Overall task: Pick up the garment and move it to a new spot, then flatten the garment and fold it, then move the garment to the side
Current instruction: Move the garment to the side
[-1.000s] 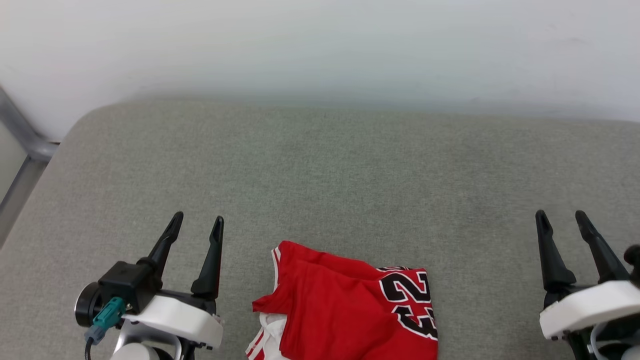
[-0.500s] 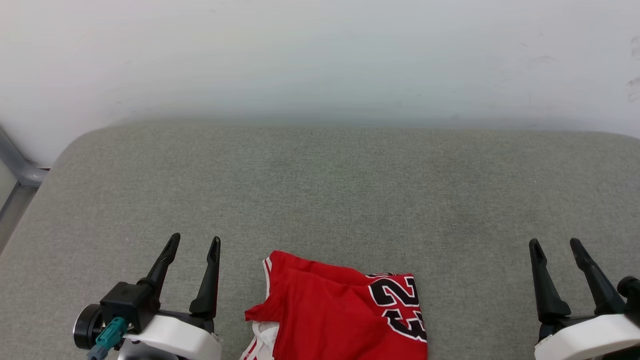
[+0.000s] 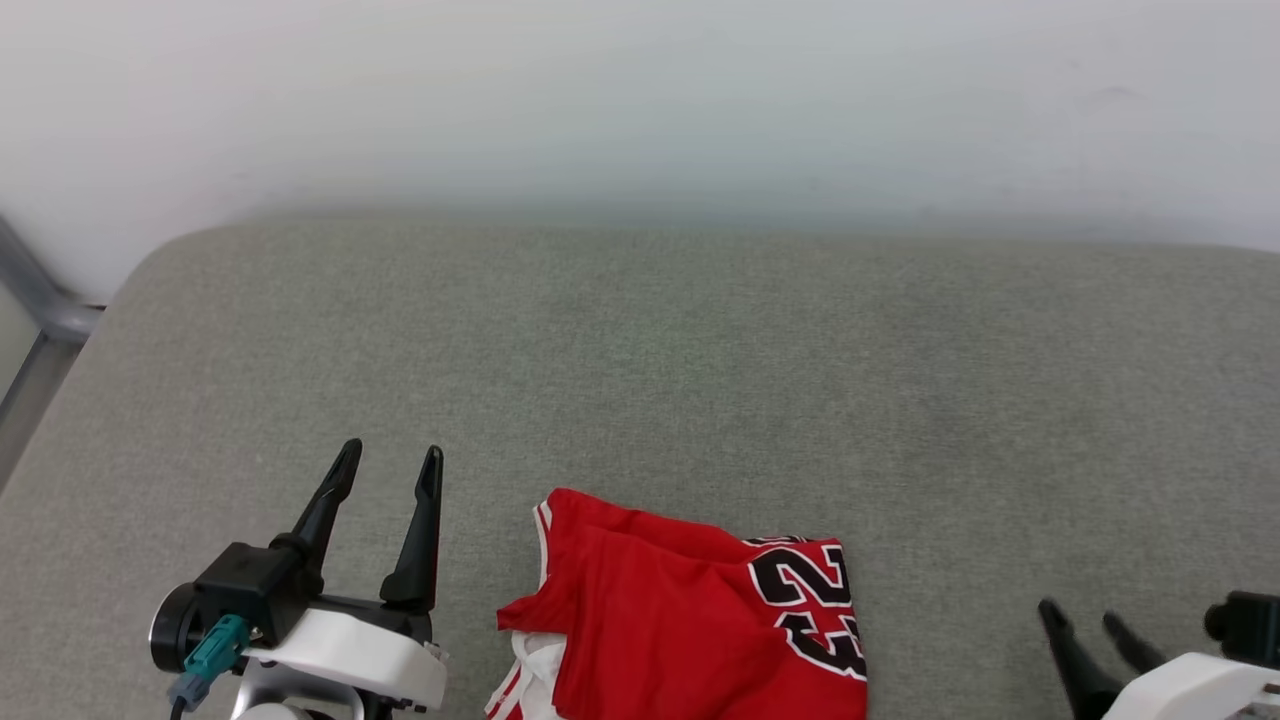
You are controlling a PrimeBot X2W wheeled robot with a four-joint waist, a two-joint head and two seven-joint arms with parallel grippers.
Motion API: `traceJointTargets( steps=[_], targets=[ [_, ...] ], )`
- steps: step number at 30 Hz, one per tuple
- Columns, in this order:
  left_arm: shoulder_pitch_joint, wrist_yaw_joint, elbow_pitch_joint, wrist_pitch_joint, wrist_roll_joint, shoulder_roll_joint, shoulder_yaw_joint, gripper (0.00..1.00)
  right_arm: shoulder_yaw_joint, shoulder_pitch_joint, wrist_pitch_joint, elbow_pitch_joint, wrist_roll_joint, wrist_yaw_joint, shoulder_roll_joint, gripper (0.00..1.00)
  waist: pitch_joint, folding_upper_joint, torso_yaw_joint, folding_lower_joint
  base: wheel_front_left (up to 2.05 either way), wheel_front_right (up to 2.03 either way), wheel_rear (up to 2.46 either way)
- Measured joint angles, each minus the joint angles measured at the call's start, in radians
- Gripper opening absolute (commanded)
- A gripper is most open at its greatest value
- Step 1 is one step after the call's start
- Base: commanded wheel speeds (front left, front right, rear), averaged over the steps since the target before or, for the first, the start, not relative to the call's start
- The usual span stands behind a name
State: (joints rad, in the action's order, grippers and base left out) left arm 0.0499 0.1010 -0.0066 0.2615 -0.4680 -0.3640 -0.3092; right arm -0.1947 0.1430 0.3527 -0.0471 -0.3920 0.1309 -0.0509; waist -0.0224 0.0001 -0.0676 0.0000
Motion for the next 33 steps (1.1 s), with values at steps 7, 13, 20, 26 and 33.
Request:
traceJointTargets(
  steps=[7,13,20,26,33],
  targets=[
    [0.029,-0.030,-0.002,0.000,0.013,0.026,0.017,1.00,0.066,-0.048,0.195,0.094,-0.100,0.000,0.000,1.00,-0.048,-0.0001,-0.041,0.0000,0.00,0.00,0.00],
    [0.062,-0.065,0.007,0.000,0.028,0.057,0.032,1.00,0.178,-0.116,0.283,0.155,-0.221,0.000,0.001,1.00,-0.100,-0.0001,-0.081,0.0000,0.00,0.00,0.00],
    [0.088,-0.105,0.033,0.001,0.049,0.090,0.062,1.00,0.196,-0.175,0.396,0.271,-0.262,0.002,-0.004,1.00,-0.150,0.0000,-0.132,0.0000,0.00,0.00,0.00],
    [0.090,-0.135,0.059,0.001,0.073,0.119,0.092,1.00,0.220,-0.212,0.407,0.321,-0.294,0.002,-0.009,0.00,-0.164,0.0000,-0.154,0.0000,0.00,0.00,0.00],
    [0.079,-0.146,0.069,0.001,0.106,0.124,0.117,1.00,0.209,-0.225,0.351,0.304,-0.178,0.003,0.007,0.00,-0.131,0.0000,-0.130,0.0001,0.00,0.00,0.00]
  ],
)
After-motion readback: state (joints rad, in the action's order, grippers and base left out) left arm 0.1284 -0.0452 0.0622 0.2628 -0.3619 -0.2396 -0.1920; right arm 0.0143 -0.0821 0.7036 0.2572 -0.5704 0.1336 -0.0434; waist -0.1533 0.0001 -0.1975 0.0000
